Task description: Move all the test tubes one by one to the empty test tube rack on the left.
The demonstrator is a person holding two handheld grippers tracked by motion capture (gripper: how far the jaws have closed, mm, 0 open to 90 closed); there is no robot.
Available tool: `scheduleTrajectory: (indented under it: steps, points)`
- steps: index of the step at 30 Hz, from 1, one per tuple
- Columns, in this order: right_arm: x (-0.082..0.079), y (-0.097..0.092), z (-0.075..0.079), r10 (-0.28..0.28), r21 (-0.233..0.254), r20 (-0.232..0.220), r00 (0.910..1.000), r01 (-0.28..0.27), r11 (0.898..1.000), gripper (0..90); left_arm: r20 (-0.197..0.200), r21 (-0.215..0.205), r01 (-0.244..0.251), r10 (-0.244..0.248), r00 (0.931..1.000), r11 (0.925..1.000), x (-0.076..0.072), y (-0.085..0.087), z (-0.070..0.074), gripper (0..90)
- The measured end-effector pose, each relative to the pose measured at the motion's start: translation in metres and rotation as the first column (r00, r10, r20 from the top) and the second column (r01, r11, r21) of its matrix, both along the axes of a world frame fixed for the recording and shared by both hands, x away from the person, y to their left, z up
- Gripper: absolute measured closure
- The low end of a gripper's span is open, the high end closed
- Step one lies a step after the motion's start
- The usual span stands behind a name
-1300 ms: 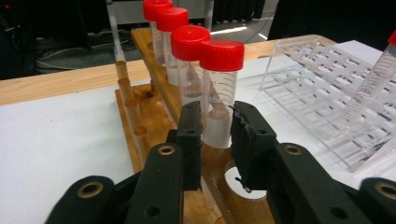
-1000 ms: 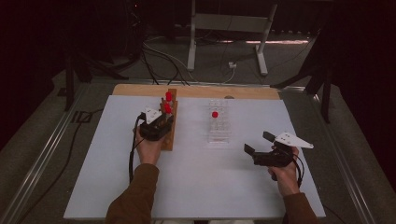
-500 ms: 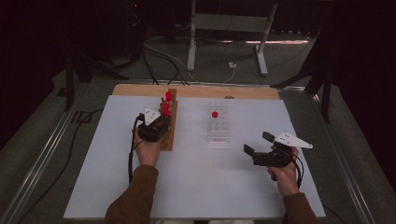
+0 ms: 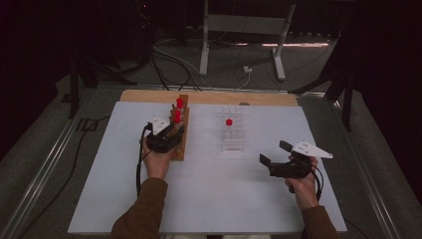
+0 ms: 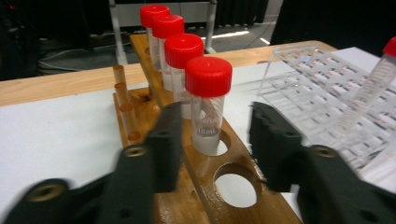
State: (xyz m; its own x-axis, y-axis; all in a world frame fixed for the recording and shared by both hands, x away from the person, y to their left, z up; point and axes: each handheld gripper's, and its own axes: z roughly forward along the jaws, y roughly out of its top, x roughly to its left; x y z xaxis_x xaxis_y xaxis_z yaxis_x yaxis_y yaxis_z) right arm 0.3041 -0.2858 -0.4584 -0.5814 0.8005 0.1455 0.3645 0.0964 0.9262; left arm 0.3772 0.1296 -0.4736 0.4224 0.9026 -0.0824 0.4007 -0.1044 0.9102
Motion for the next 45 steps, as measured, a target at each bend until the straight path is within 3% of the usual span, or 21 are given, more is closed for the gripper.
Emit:
scheduleTrajectory:
  steps: [6,13,23,33,40,45]
  points:
    - [0.000,0.000,0.000,-0.003,0.001,-0.002,1.0000,0.003,1.000,0.0,-0.022,-0.018,0.020,-0.021,0.9995,0.9996,-0.006,0.006,0.006,29.7]
    - [0.000,0.003,0.000,-0.002,-0.001,-0.002,1.0000,0.002,1.000,0.0,-0.014,-0.052,0.049,-0.050,0.9986,0.9974,-0.025,0.019,0.015,21.3]
    - [0.000,0.009,0.005,0.002,-0.008,0.021,0.9998,-0.002,1.000,0.0,0.002,-0.049,0.045,-0.045,0.9990,0.9978,-0.062,0.042,0.024,1.7]
    - [0.008,0.020,0.015,0.010,0.000,0.046,0.9989,-0.010,1.000,0.0,0.017,-0.082,0.021,-0.019,0.9997,0.9964,-0.077,0.056,0.024,1.0]
    - [0.020,0.038,0.029,0.028,-0.015,0.059,0.9979,-0.027,1.000,0.0,0.056,-0.067,0.025,-0.022,0.9982,0.9974,-0.087,0.057,0.030,1.0]
    - [0.032,0.052,0.037,0.024,-0.018,0.059,0.9980,-0.023,1.000,0.0,0.054,-0.078,0.022,-0.018,0.9984,0.9967,-0.088,0.058,0.029,1.0]
